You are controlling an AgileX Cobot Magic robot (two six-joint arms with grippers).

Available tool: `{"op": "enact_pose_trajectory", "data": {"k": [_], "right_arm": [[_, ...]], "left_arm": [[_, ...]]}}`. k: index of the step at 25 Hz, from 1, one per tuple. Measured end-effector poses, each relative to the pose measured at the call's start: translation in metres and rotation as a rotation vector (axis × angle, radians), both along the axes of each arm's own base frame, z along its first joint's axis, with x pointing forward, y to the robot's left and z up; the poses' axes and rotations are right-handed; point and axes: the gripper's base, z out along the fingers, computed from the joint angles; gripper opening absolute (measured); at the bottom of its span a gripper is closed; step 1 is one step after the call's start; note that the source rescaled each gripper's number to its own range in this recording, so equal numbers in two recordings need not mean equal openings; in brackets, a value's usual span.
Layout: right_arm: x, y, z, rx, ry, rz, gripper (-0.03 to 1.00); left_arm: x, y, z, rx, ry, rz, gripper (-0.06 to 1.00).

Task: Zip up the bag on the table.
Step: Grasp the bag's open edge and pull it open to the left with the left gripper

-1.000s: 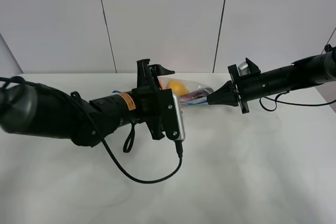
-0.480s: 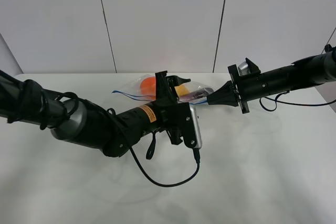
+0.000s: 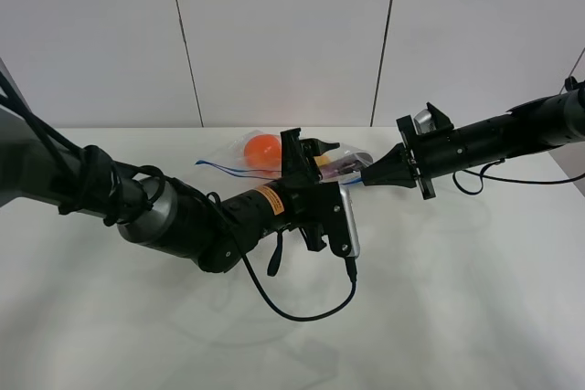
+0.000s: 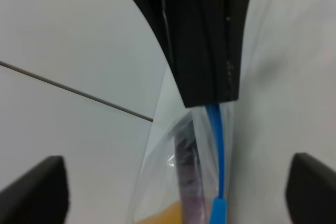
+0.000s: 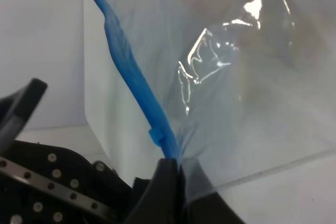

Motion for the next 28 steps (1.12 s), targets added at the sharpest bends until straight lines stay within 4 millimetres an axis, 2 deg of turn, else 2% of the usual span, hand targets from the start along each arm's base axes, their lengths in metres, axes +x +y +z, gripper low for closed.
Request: {"op": "enact_pose_trajectory", "data": {"k": [4, 7, 15, 22, 28], "right_arm": [[0.0, 0.0, 0.0, 0.0, 0.0, 0.0, 0.0], [0.0, 0.0, 0.0, 0.0, 0.0, 0.0, 0.0], [0.0, 0.0, 0.0, -0.001, 0.0, 0.001, 0.0], [0.0, 0.0, 0.0, -0.001, 0.0, 0.001, 0.0], [0.0, 0.0, 0.0, -0.001, 0.0, 0.001, 0.0]], "left_arm": [[0.0, 0.0, 0.0, 0.0, 0.0, 0.0, 0.72], [0.0, 0.0, -0.003, 0.005, 0.006, 0.0, 0.68], [0.0, 0.0, -0.013, 0.022, 0.024, 0.0, 0.64], [0.0, 0.0, -0.013, 0.022, 0.024, 0.0, 0.32], [-0.001, -0.002, -0.013, 0.035, 0.011, -0.03, 0.27]]}}
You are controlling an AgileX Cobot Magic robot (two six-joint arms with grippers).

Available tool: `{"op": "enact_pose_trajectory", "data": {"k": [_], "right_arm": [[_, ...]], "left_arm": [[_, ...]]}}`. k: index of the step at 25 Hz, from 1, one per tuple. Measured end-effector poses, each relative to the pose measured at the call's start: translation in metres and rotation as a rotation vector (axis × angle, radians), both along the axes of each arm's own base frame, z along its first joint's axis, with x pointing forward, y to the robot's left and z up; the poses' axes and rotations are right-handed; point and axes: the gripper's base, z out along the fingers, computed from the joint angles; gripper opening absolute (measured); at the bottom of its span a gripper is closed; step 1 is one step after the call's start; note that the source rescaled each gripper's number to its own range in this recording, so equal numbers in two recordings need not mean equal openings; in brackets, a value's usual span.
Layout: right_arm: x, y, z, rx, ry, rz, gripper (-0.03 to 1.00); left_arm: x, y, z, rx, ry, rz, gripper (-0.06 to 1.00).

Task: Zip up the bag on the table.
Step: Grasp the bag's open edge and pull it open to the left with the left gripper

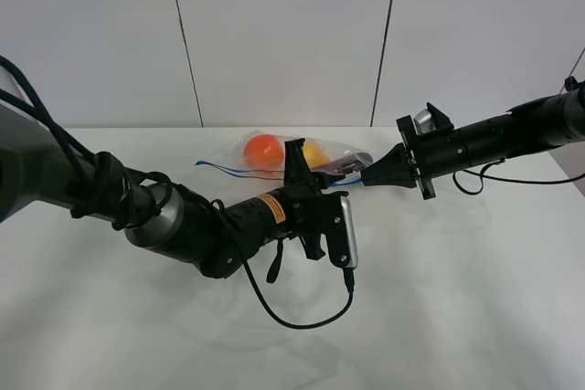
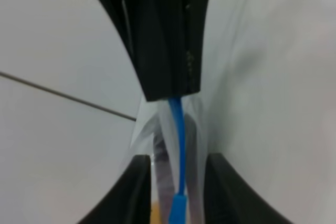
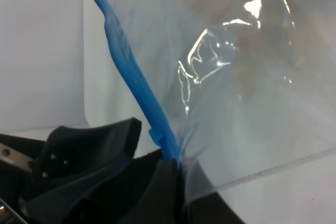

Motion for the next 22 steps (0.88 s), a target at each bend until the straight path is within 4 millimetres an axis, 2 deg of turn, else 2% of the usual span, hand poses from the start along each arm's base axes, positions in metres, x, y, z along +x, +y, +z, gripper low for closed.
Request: {"op": "enact_pose_trajectory", "data": {"k": [16, 18, 20, 22], "right_arm": [[-0.0001, 0.0, -0.0001, -0.001, -0.002, 0.002, 0.0], [-0.0001, 0.0, -0.0001, -0.001, -0.002, 0.002, 0.0], [-0.0001, 0.0, -0.0001, -0.001, -0.002, 0.002, 0.0], [-0.0001, 0.0, -0.0001, -0.001, -0.002, 0.002, 0.0]], "left_arm": [[0.0006, 0.0008, 0.0, -0.005, 0.005, 0.013, 0.26], [0.0006, 0.0008, 0.0, -0.005, 0.005, 0.013, 0.22], [0.0006, 0.0008, 0.0, -0.005, 0.005, 0.013, 0.1], [0.0006, 0.0008, 0.0, -0.005, 0.005, 0.013, 0.03]]}}
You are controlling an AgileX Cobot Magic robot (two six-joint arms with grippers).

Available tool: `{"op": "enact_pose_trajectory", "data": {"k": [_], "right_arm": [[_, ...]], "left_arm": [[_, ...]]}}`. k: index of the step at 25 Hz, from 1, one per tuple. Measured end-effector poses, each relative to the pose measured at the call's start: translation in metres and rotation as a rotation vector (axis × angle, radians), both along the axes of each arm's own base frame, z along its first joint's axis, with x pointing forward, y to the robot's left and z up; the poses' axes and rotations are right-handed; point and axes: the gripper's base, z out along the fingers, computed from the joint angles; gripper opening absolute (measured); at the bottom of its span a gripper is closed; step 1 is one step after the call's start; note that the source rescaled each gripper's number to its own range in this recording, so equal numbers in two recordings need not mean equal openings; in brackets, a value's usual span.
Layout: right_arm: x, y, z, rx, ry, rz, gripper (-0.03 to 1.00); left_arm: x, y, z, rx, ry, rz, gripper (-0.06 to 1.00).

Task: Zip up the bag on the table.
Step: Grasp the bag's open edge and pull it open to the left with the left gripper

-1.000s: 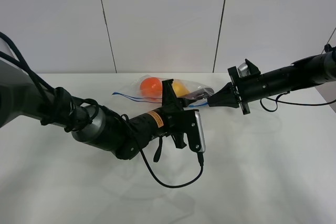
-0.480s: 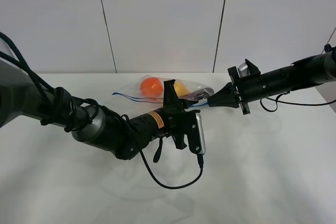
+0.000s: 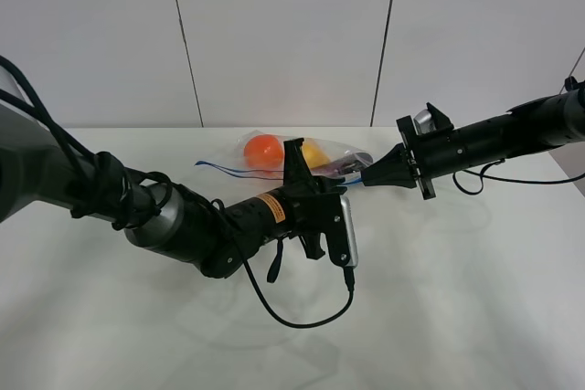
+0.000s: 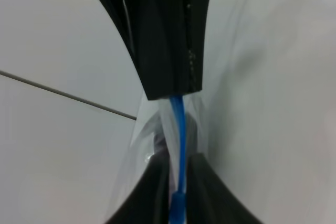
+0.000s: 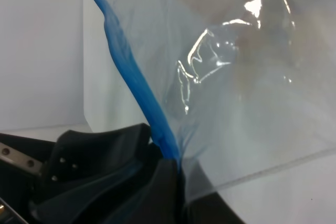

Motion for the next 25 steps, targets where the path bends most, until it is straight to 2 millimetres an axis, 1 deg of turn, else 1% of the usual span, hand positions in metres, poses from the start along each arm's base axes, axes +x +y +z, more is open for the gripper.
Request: {"op": "enact_pose_trajectory", "data": {"k": [3, 9, 12, 14, 18, 22, 25], "right_arm": [[0.0, 0.0, 0.0, 0.0, 0.0, 0.0, 0.0], [0.0, 0.0, 0.0, 0.0, 0.0, 0.0, 0.0], [0.0, 0.0, 0.0, 0.0, 0.0, -0.002, 0.0], [0.001, 0.0, 0.0, 0.003, -0.002, -0.008, 0.0], [0.001, 0.001, 0.0, 0.005, -0.003, -0.013, 0.0], [0.002, 0.001, 0.001, 0.011, -0.003, -0.017, 0.0], [0.002, 0.002, 0.001, 0.013, -0.003, -0.02, 0.0]], "left_arm": [[0.0, 0.0, 0.0, 0.0, 0.0, 0.0, 0.0], [0.0, 0.0, 0.0, 0.0, 0.0, 0.001, 0.0], [0.005, 0.005, 0.0, 0.003, -0.004, 0.011, 0.0], [0.012, 0.013, 0.001, 0.004, -0.011, 0.03, 0.0], [0.031, 0.037, 0.002, 0.015, -0.029, 0.096, 0.0], [0.042, 0.054, 0.002, 0.049, -0.057, 0.134, 0.0], [0.048, 0.063, 0.001, 0.059, -0.061, 0.154, 0.0]]}}
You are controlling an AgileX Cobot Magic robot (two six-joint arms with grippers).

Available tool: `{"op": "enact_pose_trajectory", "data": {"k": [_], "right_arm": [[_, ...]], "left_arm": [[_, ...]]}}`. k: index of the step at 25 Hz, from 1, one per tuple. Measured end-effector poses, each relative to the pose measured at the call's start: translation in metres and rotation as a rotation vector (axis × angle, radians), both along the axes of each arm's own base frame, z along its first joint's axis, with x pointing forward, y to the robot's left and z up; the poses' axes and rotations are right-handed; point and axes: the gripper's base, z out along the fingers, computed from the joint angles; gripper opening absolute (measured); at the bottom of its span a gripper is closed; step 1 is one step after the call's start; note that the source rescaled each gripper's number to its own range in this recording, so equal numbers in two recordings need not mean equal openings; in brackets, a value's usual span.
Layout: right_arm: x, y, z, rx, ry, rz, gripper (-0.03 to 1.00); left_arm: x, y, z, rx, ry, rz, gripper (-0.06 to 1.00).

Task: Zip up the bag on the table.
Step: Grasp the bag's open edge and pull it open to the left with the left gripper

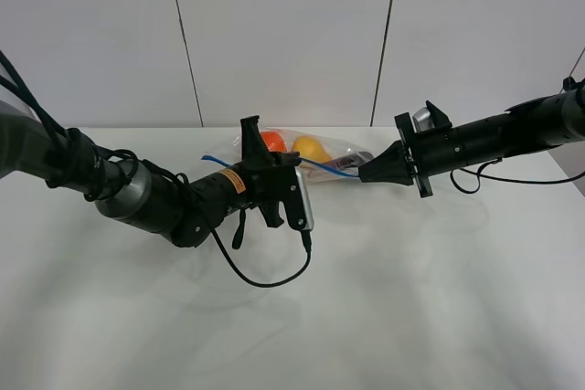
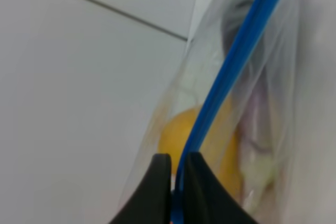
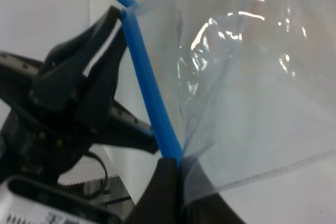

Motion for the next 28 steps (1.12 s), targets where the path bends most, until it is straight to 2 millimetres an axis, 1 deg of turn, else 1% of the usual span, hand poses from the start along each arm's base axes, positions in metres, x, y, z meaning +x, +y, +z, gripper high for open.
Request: {"op": "enact_pose_trajectory", "data": {"k": [6, 10, 12, 18, 24, 28], "right_arm": [[0.0, 0.0, 0.0, 0.0, 0.0, 0.0, 0.0], [0.0, 0.0, 0.0, -0.001, 0.0, 0.001, 0.0], [0.0, 0.0, 0.0, -0.002, 0.0, 0.003, 0.0], [0.0, 0.0, 0.0, -0.002, 0.0, 0.003, 0.0], [0.0, 0.0, 0.0, 0.0, 0.001, 0.002, 0.0], [0.0, 0.0, 0.0, 0.002, 0.001, 0.002, 0.0]], "left_arm": [[0.003, 0.024, -0.007, 0.046, -0.004, 0.044, 0.0], [0.008, 0.047, -0.012, 0.066, -0.002, 0.097, 0.0], [0.012, 0.063, -0.013, 0.06, -0.006, 0.143, 0.0], [0.019, 0.092, -0.014, 0.059, -0.009, 0.218, 0.0], [0.025, 0.112, -0.014, 0.06, -0.011, 0.267, 0.0], [0.025, 0.112, -0.014, 0.061, -0.013, 0.265, 0.0]]}}
